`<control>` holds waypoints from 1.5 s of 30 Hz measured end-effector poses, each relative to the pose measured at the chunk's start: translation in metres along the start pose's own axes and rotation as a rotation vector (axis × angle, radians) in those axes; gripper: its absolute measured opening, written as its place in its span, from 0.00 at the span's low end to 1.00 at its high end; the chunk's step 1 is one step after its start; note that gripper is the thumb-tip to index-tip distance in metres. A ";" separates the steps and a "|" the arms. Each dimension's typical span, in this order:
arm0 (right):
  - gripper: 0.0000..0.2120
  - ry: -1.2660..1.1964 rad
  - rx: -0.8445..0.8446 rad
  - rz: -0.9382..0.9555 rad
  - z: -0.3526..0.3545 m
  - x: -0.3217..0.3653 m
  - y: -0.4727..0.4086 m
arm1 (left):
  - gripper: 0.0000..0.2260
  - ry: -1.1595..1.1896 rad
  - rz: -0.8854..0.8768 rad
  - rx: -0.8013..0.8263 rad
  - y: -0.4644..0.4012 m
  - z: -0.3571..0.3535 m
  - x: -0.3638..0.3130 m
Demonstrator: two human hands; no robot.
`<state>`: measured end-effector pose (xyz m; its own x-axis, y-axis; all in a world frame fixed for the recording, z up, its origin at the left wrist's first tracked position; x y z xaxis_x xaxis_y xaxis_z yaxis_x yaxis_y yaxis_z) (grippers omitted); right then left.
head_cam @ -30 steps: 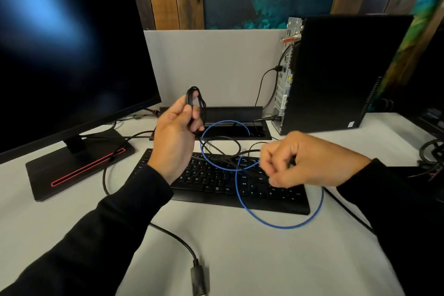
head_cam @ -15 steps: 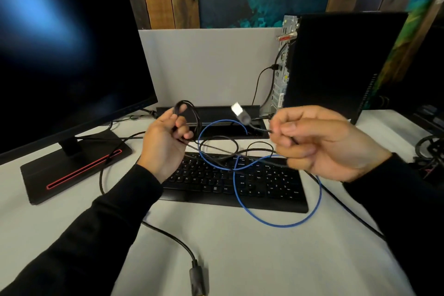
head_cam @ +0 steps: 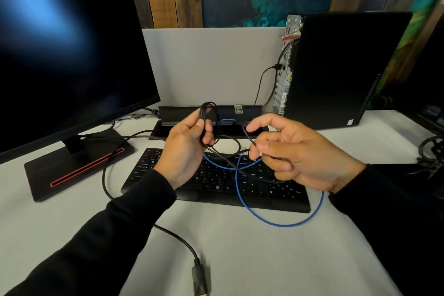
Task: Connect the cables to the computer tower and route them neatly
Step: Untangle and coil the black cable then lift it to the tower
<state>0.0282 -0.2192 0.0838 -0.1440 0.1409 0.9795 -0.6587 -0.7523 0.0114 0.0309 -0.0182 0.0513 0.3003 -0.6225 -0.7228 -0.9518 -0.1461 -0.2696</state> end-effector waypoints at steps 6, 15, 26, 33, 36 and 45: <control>0.08 0.120 -0.304 -0.122 0.001 -0.015 -0.006 | 0.16 0.089 0.080 0.113 0.013 -0.030 0.013; 0.08 0.111 -0.312 -0.181 -0.007 -0.019 -0.005 | 0.17 0.015 0.150 0.171 0.021 -0.042 0.023; 0.11 0.226 -0.521 -0.042 0.010 -0.016 -0.006 | 0.16 -0.123 0.272 0.213 0.026 -0.045 0.034; 0.18 0.122 -0.392 -0.103 0.016 -0.019 -0.011 | 0.15 0.005 0.422 0.359 0.041 -0.066 0.039; 0.27 -0.038 -0.110 -0.143 -0.003 -0.027 -0.013 | 0.13 -0.042 0.525 0.464 0.052 -0.075 0.047; 0.03 -0.151 -0.399 0.084 0.030 -0.007 -0.010 | 0.12 -0.124 0.517 0.435 0.051 -0.071 0.047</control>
<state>0.0579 -0.2325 0.0827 -0.1195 -0.0287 0.9924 -0.8875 -0.4451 -0.1197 -0.0075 -0.1092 0.0485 -0.1566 -0.4329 -0.8877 -0.8711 0.4841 -0.0824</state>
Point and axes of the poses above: each hand's wrist, its own y-axis away from the middle knuckle, its own z-axis out of the back of the hand, x = y × z, the point moved 7 cm from there along -y, towards the middle knuckle, and after that the axes turned 15 degrees about y, right-handed, at the moved point
